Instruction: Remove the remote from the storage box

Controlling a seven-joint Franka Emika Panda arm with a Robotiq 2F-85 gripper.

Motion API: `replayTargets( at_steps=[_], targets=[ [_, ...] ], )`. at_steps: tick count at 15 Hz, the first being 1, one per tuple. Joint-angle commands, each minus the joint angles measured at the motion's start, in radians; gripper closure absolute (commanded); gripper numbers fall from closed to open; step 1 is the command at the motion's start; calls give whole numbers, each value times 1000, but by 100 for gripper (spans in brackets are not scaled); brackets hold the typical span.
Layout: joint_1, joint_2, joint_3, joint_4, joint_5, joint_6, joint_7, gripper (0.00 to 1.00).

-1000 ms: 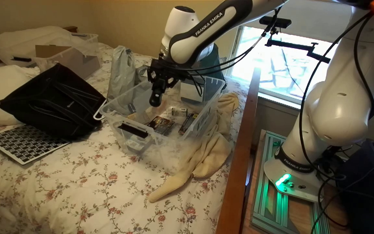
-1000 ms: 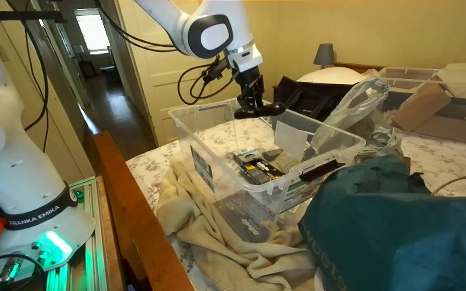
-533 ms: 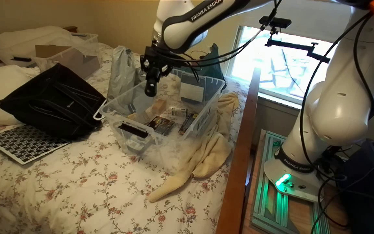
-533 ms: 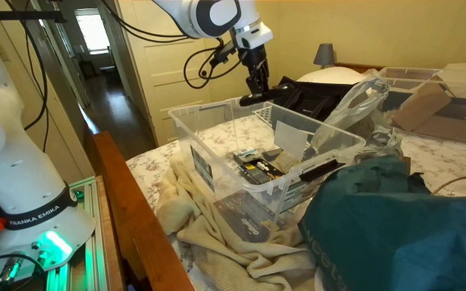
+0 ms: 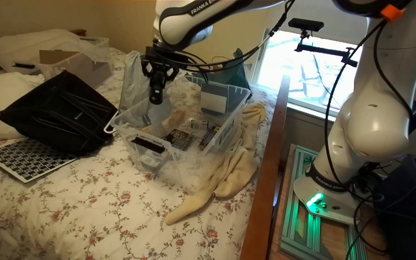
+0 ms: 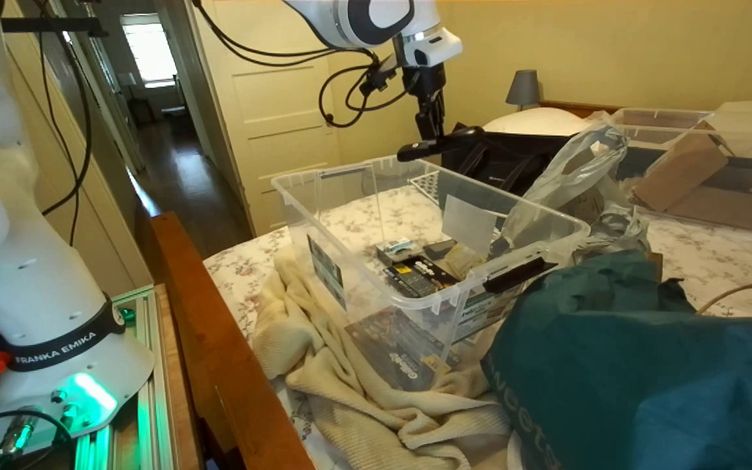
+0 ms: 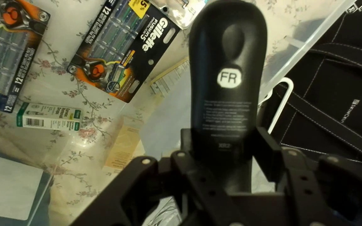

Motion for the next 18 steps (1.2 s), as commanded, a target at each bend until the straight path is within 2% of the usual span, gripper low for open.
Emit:
replayTargets(
  at_steps=[1, 10, 11, 12, 16, 17, 18],
  targets=[
    [-16, 98, 16, 148, 78, -67, -30, 74],
    [-23, 223, 3, 308, 185, -77, 26, 74],
    [-15, 189, -2, 248, 157, -61, 4, 74],
    [-15, 194, -4, 253, 157, -61, 4, 49],
    [-15, 195, -4, 251, 157, -61, 4, 49],
    [-15, 195, -4, 251, 157, -61, 4, 74],
    [-15, 208, -7, 268, 162, -66, 22, 74]
  ],
)
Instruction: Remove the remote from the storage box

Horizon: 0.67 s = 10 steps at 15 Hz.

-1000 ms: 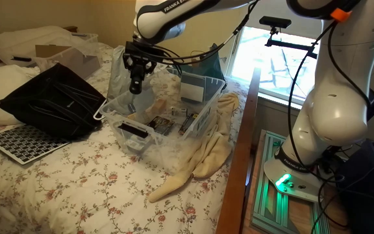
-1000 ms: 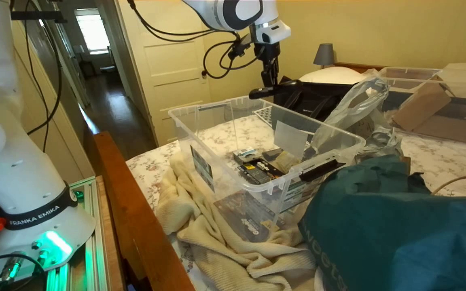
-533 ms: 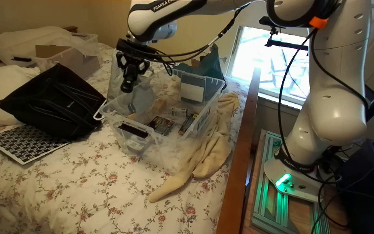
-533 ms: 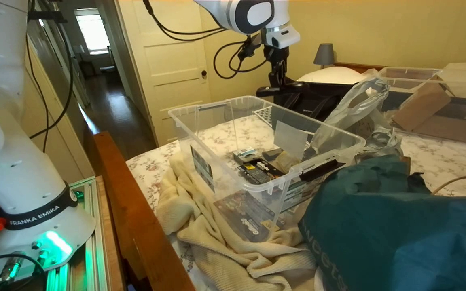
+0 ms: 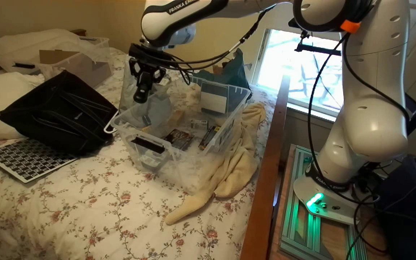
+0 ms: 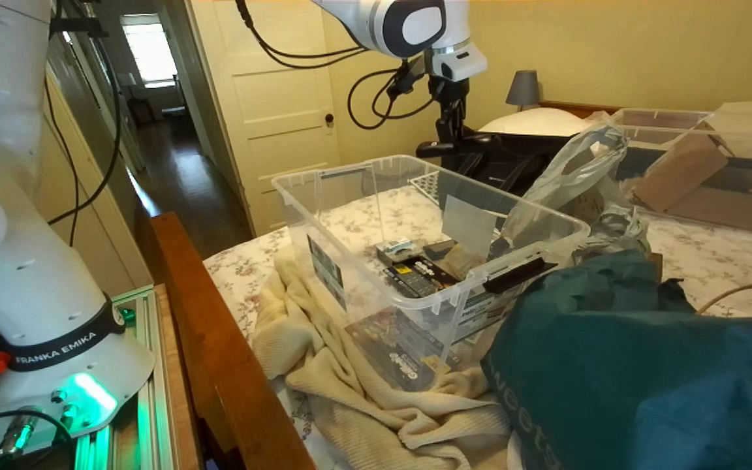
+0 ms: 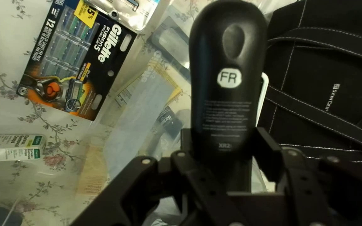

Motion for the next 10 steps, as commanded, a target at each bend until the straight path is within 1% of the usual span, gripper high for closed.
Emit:
replayTargets(
  at_steps=[1, 6, 10],
  targets=[
    [-3, 29, -2, 42, 21, -15, 26, 74],
    [-17, 96, 4, 118, 59, -24, 103, 74],
    [-22, 153, 0, 181, 89, 0, 168, 74]
  ],
)
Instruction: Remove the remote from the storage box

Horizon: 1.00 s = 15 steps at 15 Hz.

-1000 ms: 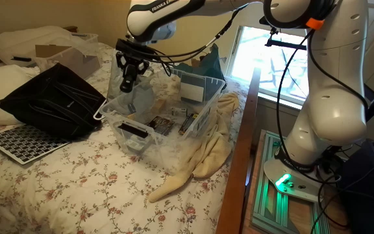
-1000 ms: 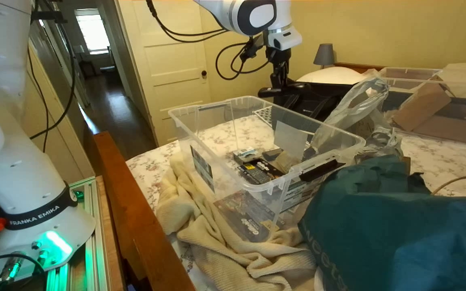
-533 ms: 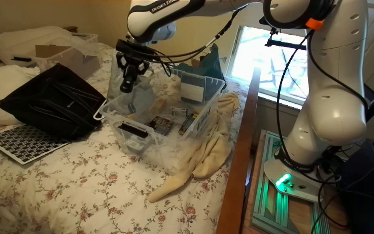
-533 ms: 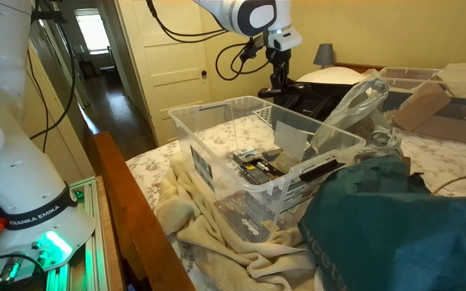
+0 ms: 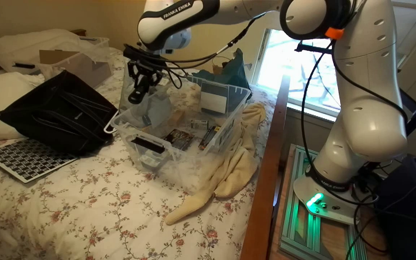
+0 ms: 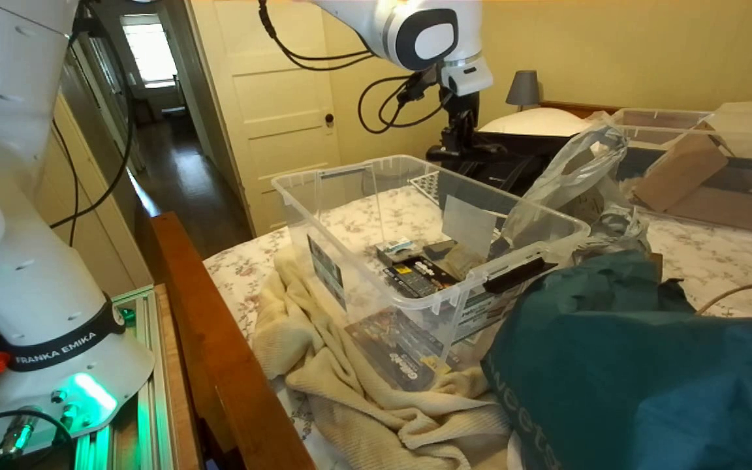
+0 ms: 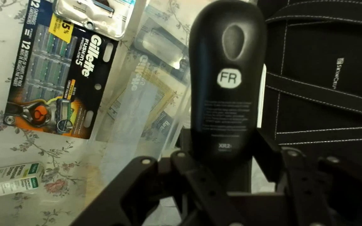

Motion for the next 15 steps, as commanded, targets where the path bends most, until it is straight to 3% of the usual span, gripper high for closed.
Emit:
replayTargets(
  at_steps=[1, 5, 6, 7, 10, 15],
  targets=[
    [-8, 78, 0, 107, 35, 3, 70, 74],
    [-11, 130, -7, 168, 25, 8, 134, 74],
    [-10, 139, -8, 179, 22, 7, 147, 26],
    [-11, 145, -8, 188, 21, 7, 154, 23],
    [-10, 154, -7, 206, 18, 14, 175, 2],
    [-8, 118, -7, 178, 9, 16, 169, 0]
  ],
)
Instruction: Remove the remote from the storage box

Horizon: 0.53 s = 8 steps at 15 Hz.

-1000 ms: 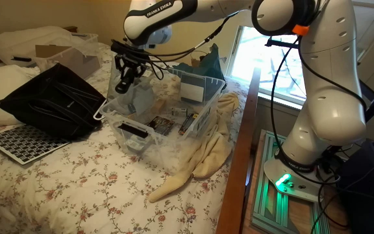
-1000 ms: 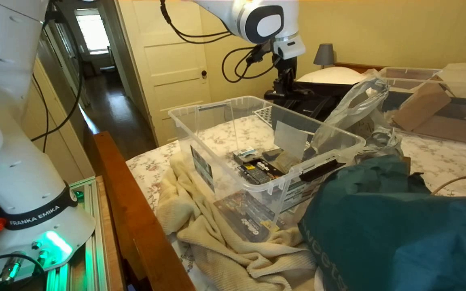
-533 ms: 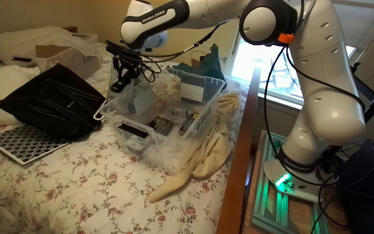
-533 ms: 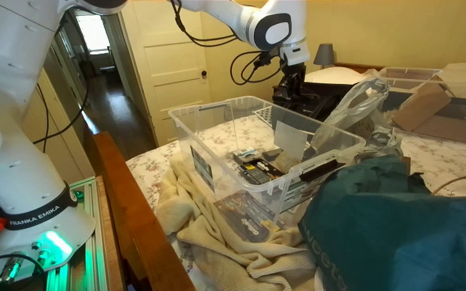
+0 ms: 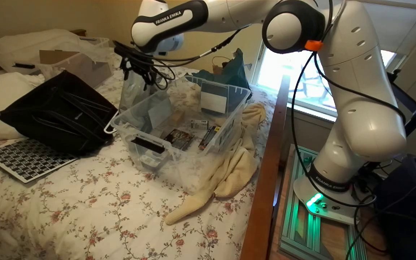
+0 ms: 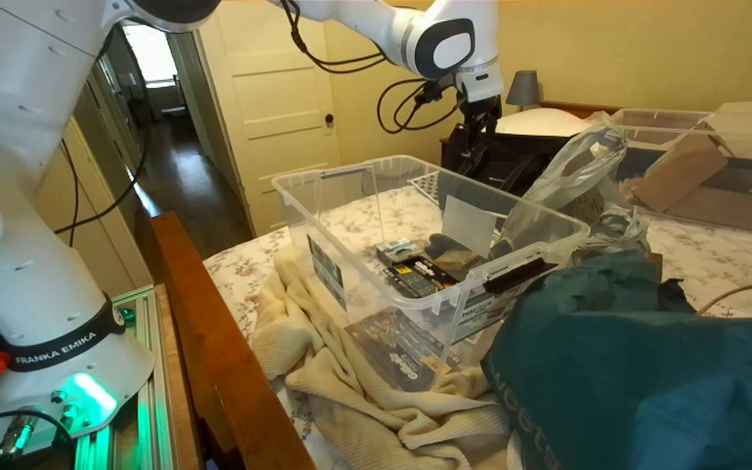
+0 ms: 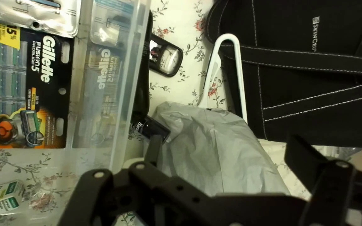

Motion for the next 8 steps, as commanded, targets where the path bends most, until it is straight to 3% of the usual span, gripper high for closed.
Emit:
replayTargets(
  at_steps=[1, 8],
  targets=[
    [1, -25, 2, -13, -2, -1, -3, 0],
    [28, -192, -43, -228, -147, 9, -125, 0]
  ],
)
